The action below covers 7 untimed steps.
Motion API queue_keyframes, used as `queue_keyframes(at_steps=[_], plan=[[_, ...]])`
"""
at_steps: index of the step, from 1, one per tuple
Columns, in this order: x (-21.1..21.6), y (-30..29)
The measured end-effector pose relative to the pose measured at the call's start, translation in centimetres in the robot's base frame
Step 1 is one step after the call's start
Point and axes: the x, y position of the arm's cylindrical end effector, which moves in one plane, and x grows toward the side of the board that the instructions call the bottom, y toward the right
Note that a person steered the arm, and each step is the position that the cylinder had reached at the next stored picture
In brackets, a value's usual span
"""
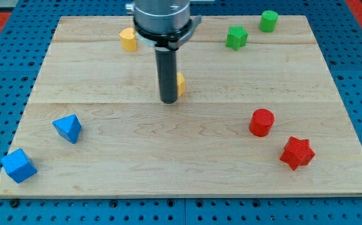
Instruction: Move the yellow heart diagonally to the top left side of the yellow hexagon
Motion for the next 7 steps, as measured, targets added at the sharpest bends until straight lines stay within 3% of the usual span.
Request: queue_keyframes(at_steps=[2, 3, 4, 5, 6, 7], plan=[[1.0, 2.8], [-1.3, 6.2], [-8.9, 5.8], [-14.6, -1.2], [-19.6, -4.7], [-21.4, -7.5]])
